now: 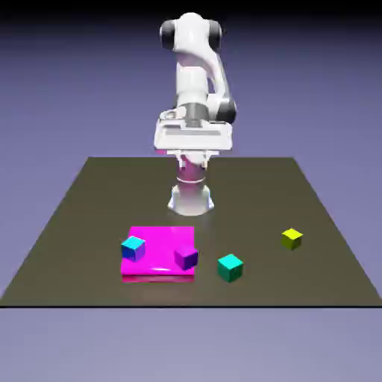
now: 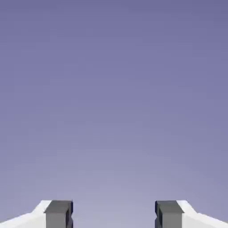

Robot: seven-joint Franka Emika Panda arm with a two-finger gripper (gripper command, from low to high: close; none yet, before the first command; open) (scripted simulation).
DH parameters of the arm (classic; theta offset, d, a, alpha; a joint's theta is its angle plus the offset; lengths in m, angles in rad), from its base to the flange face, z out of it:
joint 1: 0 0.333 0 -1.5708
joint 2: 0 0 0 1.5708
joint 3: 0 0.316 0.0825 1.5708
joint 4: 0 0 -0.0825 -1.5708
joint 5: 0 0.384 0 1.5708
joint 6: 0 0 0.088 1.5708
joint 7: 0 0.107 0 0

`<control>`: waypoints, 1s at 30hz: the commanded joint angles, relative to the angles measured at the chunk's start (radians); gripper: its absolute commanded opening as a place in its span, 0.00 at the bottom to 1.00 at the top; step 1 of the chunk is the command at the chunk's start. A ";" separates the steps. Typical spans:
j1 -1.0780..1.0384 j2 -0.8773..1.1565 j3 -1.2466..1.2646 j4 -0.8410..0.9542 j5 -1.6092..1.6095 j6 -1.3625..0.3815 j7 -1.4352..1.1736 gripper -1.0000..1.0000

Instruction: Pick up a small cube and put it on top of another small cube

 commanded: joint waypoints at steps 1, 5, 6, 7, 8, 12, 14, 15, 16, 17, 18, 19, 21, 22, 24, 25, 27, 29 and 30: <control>0.016 0.036 -0.002 0.010 0.001 -0.013 -0.016 0.50; 0.080 0.181 -0.012 0.049 0.007 -0.066 -0.079 0.50; 0.096 0.217 -0.014 0.059 0.008 -0.079 -0.094 0.50; 0.112 0.254 -0.017 0.069 0.009 -0.092 -0.110 0.50; 0.128 0.290 -0.019 0.078 0.010 -0.105 -0.126 0.50; 0.191 0.435 -0.028 0.118 0.016 -0.158 -0.188 0.50; 0.223 0.507 -0.033 0.137 0.018 -0.184 -0.220 0.50; 0.239 0.544 -0.036 0.147 0.020 -0.197 -0.236 0.50; 0.255 0.580 -0.038 0.157 0.021 -0.210 -0.251 0.50; 0.271 0.616 -0.040 0.167 0.022 -0.223 -0.267 0.50; 0.287 0.652 -0.043 0.176 0.023 -0.237 -0.283 0.50; 0.299 0.681 -0.044 0.184 0.024 -0.247 -0.295 0.50; 0.296 0.717 -0.040 0.191 0.028 -0.217 -0.298 0.50; 0.292 0.753 -0.035 0.197 0.032 -0.188 -0.301 0.50; 0.285 0.826 -0.026 0.211 0.040 -0.129 -0.307 0.50; 0.281 0.862 -0.022 0.218 0.044 -0.100 -0.310 0.50; 0.277 0.904 -0.017 0.226 0.048 -0.065 -0.313 0.50; 0.277 0.904 -0.017 0.226 0.048 -0.065 -0.313 0.00; 0.281 0.868 -0.021 0.219 0.045 -0.095 -0.310 0.00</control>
